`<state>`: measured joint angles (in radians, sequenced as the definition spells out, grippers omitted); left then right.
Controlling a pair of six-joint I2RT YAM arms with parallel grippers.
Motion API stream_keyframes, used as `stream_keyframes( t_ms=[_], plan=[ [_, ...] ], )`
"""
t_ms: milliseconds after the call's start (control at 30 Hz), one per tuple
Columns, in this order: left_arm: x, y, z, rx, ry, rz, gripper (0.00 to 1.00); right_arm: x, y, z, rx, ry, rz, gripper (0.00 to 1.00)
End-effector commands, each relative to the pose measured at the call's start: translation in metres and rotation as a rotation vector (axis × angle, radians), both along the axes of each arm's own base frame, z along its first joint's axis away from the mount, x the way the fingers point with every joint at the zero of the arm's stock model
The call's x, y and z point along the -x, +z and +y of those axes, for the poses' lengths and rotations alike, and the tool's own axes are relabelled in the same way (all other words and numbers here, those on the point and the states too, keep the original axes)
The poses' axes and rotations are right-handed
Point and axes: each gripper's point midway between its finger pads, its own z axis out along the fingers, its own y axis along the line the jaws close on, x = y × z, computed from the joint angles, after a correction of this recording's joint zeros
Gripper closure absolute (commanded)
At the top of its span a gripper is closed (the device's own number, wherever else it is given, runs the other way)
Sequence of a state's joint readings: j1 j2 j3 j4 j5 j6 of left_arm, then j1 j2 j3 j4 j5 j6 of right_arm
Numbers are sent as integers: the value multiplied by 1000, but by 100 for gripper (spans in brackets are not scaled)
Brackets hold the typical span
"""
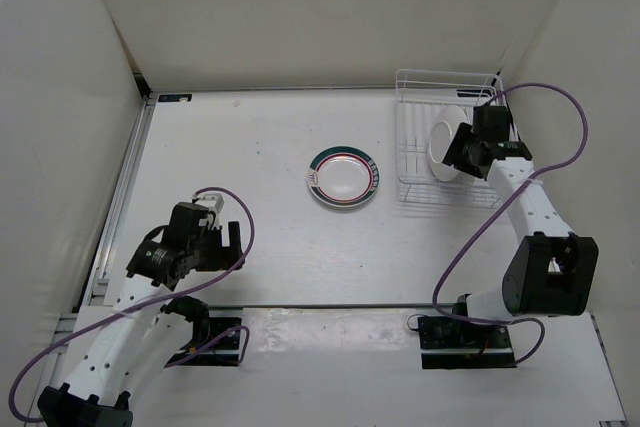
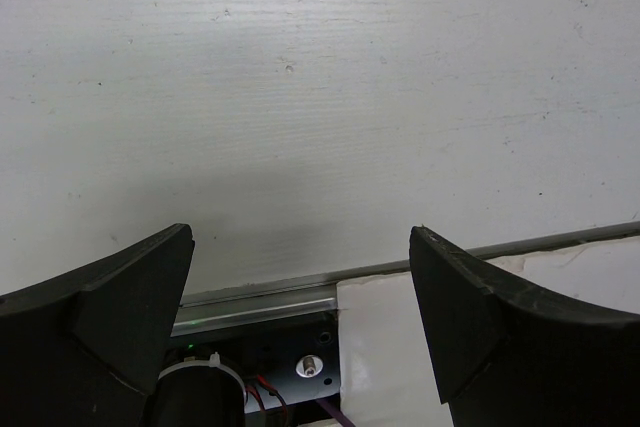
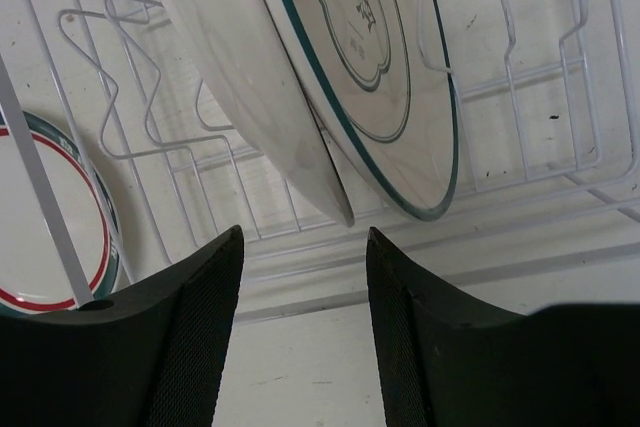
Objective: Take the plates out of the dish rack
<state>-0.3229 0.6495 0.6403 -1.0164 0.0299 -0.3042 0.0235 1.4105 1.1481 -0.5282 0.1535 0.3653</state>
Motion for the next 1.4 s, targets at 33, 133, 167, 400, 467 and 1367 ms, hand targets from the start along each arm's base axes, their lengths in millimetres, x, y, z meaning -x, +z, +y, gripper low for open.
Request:
stream_keyframes(
  t_ms=[33, 133, 167, 400, 467, 1367],
  plan=[
    [-4, 3, -1, 2, -3, -17, 0, -16, 7, -3, 17, 6, -65, 43],
    [-3, 3, -1, 2, 0, -12, 0, -22, 9, -3, 17, 11, -80, 43],
    [-4, 3, -1, 1, -3, -15, 0, -24, 8, -4, 23, 13, -77, 43],
    [-4, 2, -1, 0, -1, -9, 0, -37, 7, 7, -21, 62, -99, 43],
    [-3, 3, -1, 1, 0, -9, 0, -37, 5, 10, -34, 67, -98, 43],
    [-3, 2, 0, -4, -2, -4, 0, -87, 41, 38, -146, 134, -151, 58]
  ],
)
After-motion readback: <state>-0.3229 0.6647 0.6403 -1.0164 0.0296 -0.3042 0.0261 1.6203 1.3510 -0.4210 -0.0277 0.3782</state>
